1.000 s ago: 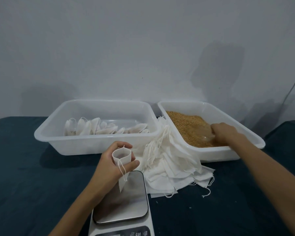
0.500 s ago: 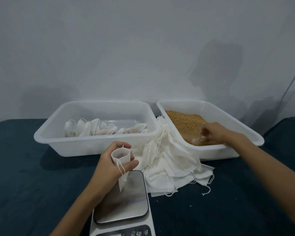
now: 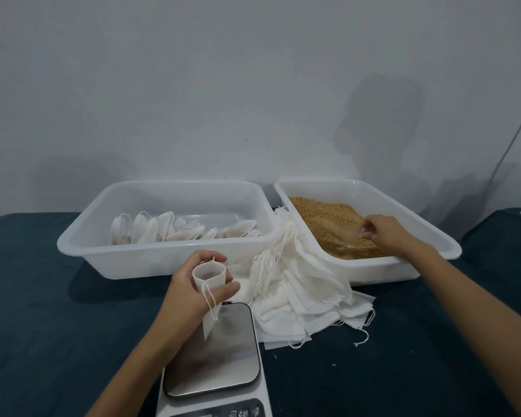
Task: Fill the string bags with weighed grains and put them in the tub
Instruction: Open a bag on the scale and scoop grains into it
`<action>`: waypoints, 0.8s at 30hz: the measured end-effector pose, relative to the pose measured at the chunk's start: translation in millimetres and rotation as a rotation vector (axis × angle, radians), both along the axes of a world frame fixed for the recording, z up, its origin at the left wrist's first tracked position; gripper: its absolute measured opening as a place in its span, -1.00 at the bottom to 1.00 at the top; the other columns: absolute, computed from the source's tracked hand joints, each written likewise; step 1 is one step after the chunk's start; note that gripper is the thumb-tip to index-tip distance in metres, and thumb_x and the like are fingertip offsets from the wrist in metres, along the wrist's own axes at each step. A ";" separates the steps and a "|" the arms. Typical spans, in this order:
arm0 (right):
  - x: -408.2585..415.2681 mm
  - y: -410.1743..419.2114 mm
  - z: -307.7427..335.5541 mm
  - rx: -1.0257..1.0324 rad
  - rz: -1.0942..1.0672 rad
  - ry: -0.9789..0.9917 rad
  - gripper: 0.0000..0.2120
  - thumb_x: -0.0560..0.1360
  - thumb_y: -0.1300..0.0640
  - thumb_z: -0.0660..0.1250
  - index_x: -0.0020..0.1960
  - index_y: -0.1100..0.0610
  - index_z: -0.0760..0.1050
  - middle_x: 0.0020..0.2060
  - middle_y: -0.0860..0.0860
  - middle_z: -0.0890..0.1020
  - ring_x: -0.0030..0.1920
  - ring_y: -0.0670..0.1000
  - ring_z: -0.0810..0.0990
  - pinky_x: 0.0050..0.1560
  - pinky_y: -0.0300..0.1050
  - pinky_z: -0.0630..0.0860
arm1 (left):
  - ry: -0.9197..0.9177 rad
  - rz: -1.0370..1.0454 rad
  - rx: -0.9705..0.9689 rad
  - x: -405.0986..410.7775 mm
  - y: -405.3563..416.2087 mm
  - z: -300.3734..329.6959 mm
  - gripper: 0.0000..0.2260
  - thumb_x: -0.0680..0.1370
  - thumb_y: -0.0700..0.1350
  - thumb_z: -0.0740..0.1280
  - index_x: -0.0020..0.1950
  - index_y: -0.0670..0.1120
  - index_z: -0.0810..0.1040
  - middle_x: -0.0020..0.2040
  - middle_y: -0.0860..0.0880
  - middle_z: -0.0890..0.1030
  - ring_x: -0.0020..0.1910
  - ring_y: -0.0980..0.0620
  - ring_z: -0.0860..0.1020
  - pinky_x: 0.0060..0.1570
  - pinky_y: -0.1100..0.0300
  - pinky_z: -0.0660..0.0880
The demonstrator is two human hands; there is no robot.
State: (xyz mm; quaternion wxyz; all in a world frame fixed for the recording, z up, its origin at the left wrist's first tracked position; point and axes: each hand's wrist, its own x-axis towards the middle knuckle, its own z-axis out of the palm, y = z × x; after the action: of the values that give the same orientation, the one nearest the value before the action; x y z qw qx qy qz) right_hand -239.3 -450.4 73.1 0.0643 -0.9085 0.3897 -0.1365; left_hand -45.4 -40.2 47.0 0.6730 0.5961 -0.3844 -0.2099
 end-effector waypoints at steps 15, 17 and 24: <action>4.4 20.3 6.4 0.028 0.014 -0.166 -0.82 0.63 0.23 0.31 0.21 0.21 0.52 0.07 0.08 0.64 0.11 0.09 0.60 0.21 0.08 0.52 | 0.005 -0.004 -0.014 0.4 -0.6 -0.9 -0.69 0.48 -0.32 0.55 0.08 0.01 0.60 -0.16 -0.15 0.65 -0.21 0.05 0.63 -0.15 0.27 0.58; 3.6 21.5 6.0 -0.031 -0.032 -0.102 -0.87 0.62 0.23 0.30 0.16 0.17 0.53 0.04 0.06 0.65 0.09 0.10 0.59 0.20 0.15 0.50 | -0.002 -0.006 -0.009 0.6 -0.4 -0.9 -0.69 0.48 -0.30 0.56 0.06 0.06 0.61 -0.16 -0.13 0.66 -0.21 0.06 0.64 -0.15 0.28 0.58; 4.7 23.8 8.0 -0.276 -0.172 0.018 -0.88 0.54 0.25 0.35 0.03 0.09 0.48 -0.05 0.04 0.58 0.02 0.13 0.54 0.17 0.13 0.34 | 0.001 0.002 0.000 1.4 0.0 -0.8 -0.67 0.47 -0.30 0.56 0.05 0.08 0.61 -0.16 -0.11 0.66 -0.21 0.06 0.64 -0.15 0.28 0.57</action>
State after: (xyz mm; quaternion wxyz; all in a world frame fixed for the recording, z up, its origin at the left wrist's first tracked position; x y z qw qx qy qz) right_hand -234.6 -426.6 81.2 -0.0765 -0.8731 0.4443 -0.1857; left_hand -44.0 -40.2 46.3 0.6734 0.5964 -0.3836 -0.2092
